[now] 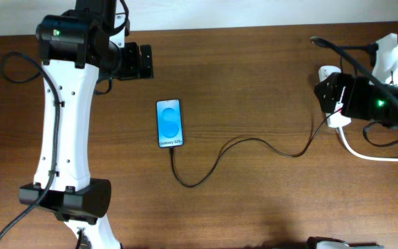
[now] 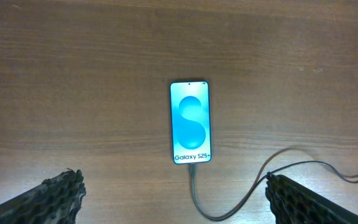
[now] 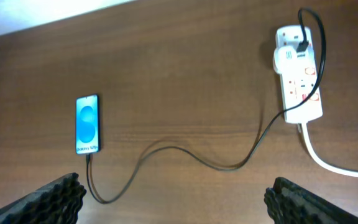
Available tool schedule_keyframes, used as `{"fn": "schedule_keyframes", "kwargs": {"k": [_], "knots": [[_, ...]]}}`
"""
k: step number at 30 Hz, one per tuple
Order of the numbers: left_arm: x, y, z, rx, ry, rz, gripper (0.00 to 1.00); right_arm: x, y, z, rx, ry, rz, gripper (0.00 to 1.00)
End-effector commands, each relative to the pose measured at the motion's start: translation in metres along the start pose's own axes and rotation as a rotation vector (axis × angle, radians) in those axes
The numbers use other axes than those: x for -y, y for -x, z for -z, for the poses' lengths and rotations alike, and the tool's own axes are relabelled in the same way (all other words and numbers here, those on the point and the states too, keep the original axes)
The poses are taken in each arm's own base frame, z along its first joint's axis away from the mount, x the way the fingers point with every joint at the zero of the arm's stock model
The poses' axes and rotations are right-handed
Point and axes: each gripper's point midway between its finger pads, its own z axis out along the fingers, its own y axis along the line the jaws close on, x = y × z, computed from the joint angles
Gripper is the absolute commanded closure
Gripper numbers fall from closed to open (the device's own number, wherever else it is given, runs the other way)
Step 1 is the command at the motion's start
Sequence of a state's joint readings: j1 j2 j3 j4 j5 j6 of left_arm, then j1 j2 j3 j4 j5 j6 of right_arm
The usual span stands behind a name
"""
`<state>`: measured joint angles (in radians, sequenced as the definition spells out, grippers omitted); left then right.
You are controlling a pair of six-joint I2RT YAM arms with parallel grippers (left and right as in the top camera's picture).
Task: Plug charger to phone and switch on socket
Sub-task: 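Lift the right gripper up and away from the power strip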
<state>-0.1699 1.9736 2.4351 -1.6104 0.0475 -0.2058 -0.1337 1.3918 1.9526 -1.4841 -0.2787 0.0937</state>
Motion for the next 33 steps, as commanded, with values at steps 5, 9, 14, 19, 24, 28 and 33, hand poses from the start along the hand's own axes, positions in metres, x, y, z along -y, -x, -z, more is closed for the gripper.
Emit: {"fn": "schedule_keyframes", "kwargs": {"k": [5, 9, 14, 19, 24, 28, 33], "knots": [[-0.001, 0.002, 0.011, 0.031, 0.005, -0.002, 0.01, -0.003, 0.002, -0.001, -0.003, 0.007, 0.018, 0.02], [-0.001, 0.002, 0.011, 0.031, 0.005, -0.002, 0.0, -0.002, 0.002, -0.003, -0.007, 0.003, 0.018, 0.02], [-0.001, 0.002, 0.011, 0.031, 0.005, -0.002, 0.01, -0.001, -0.005, -0.004, -0.038, 0.001, 0.064, 0.02], [-0.001, 0.002, 0.011, 0.031, 0.005, -0.002, 0.01, -0.009, 0.004, 0.0, 0.018, 0.006, 0.166, 0.02], [-0.001, 0.002, 0.011, 0.031, 0.005, -0.002, 0.01, -0.03, 0.026, 0.02, 0.183, -0.015, 0.272, 0.02], [-0.001, 0.002, 0.011, 0.031, 0.005, -0.002, 0.01, -0.055, 0.04, 0.032, 0.321, 0.013, 0.406, 0.02], [-0.001, 0.002, 0.011, 0.031, 0.005, -0.002, 0.01, -0.067, 0.039, 0.03, 0.42, 0.039, 0.469, 0.02]]}}
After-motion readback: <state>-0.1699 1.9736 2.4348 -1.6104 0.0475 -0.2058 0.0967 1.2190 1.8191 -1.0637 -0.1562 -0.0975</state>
